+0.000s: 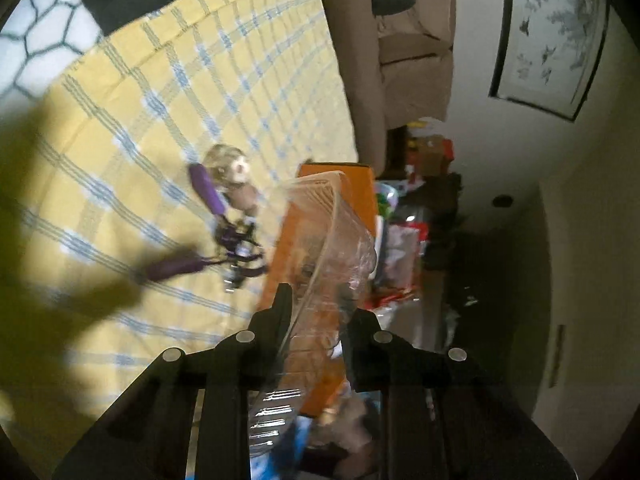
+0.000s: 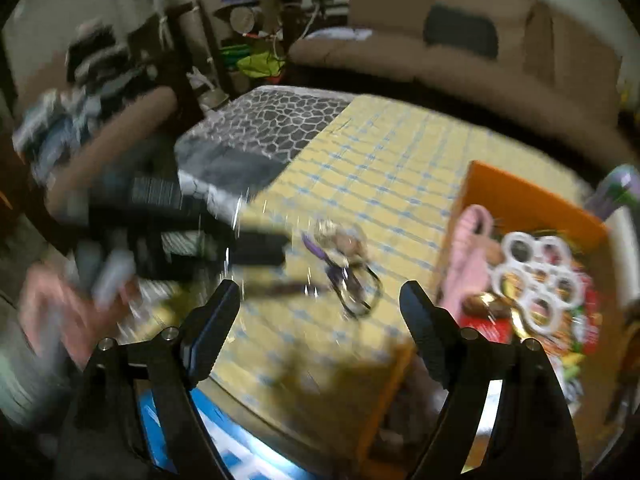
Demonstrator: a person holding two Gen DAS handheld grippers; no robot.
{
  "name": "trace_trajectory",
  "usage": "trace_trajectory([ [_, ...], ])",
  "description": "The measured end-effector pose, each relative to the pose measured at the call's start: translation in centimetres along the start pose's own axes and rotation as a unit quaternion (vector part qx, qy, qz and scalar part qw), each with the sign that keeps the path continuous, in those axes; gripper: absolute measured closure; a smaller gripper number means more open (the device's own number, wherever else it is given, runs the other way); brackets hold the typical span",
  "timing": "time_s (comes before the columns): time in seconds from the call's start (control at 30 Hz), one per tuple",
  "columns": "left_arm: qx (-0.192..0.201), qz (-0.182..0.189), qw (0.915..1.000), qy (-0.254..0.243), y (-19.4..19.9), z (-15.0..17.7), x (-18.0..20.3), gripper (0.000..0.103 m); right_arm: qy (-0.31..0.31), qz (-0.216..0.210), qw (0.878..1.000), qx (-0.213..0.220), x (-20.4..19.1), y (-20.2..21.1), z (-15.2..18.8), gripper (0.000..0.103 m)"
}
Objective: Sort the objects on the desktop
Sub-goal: 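Grasp the clear clamshell with the left gripper and lift it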
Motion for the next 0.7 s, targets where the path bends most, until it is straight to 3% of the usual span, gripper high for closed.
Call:
trace_trajectory([
  [0.2,0.002,0.013,0.9989,0.045,-0.5,1.8,0.4,0.082,0.080,0.032,0.996,-0.003,-5.1,-0.2,2.3,0.017],
  [0.33,0.003,0.008,0.9980,0.062,-0.8,1.7,0.2,0.076,0.091,0.051,0.995,0.005,-6.1,-1.5,2.7,0.016],
  [0.47,0.003,0.007,0.9960,0.089,-0.9,1.1,-1.1,0.078,0.063,0.030,0.998,0.007,-6.2,-1.5,2.9,0.017],
  [0.63,-0.002,0.011,0.9952,0.097,-1.3,1.2,-1.1,0.078,0.078,-0.006,0.997,-0.002,-7.4,-0.4,4.4,0.016],
  [0.7,-0.009,0.017,0.9948,0.100,-1.7,1.6,-0.8,0.078,0.090,0.002,0.996,0.004,-7.3,-0.7,4.7,0.013],
])
Point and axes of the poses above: each gripper's, at about its wrist camera, not at the fingertips, and y roughly against the way its jaws point, x to its right, z to its underside, the point moved 7 cm from there along -y, roughly the way its jaws point, and after that the axes turned 6 degrees about x, right-handed, at the moved point
